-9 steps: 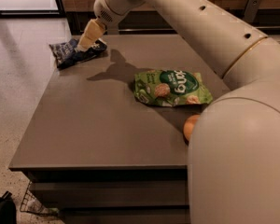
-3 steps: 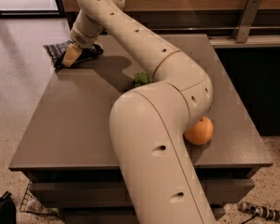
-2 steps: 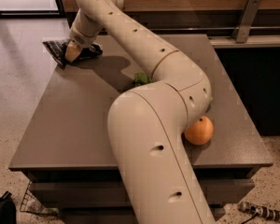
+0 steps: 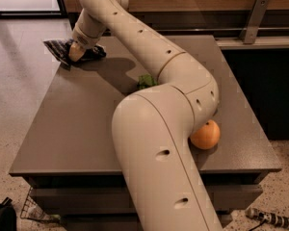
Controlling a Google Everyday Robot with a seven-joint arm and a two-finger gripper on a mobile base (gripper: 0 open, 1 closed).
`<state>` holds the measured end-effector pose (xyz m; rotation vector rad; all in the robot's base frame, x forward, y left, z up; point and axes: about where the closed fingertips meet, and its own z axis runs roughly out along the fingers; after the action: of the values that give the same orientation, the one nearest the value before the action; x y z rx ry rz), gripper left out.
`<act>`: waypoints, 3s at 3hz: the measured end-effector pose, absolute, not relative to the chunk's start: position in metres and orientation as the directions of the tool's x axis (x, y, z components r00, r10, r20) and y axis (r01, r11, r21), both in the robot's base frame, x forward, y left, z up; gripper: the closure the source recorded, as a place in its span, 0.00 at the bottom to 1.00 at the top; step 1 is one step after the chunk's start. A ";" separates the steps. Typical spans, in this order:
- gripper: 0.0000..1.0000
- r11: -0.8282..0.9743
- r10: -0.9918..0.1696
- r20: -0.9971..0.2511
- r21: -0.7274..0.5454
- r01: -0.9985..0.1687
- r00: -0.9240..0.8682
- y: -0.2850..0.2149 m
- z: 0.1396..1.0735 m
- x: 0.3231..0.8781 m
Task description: Pick blue chip bag
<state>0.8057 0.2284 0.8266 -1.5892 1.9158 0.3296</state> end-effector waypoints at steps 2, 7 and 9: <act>1.00 0.243 -0.795 -0.601 -0.193 -0.951 -0.082 0.228 0.827 0.805; 1.00 0.272 -0.794 -0.607 -0.350 -0.897 -0.004 0.183 0.963 0.754; 1.00 0.297 -0.800 -0.599 -0.408 -0.863 0.007 0.169 1.003 0.740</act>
Offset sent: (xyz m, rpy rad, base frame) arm -0.0148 -0.0077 0.0672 0.1154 -0.0647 0.1267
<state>0.7398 0.1690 1.0031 -1.5014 1.7856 0.1018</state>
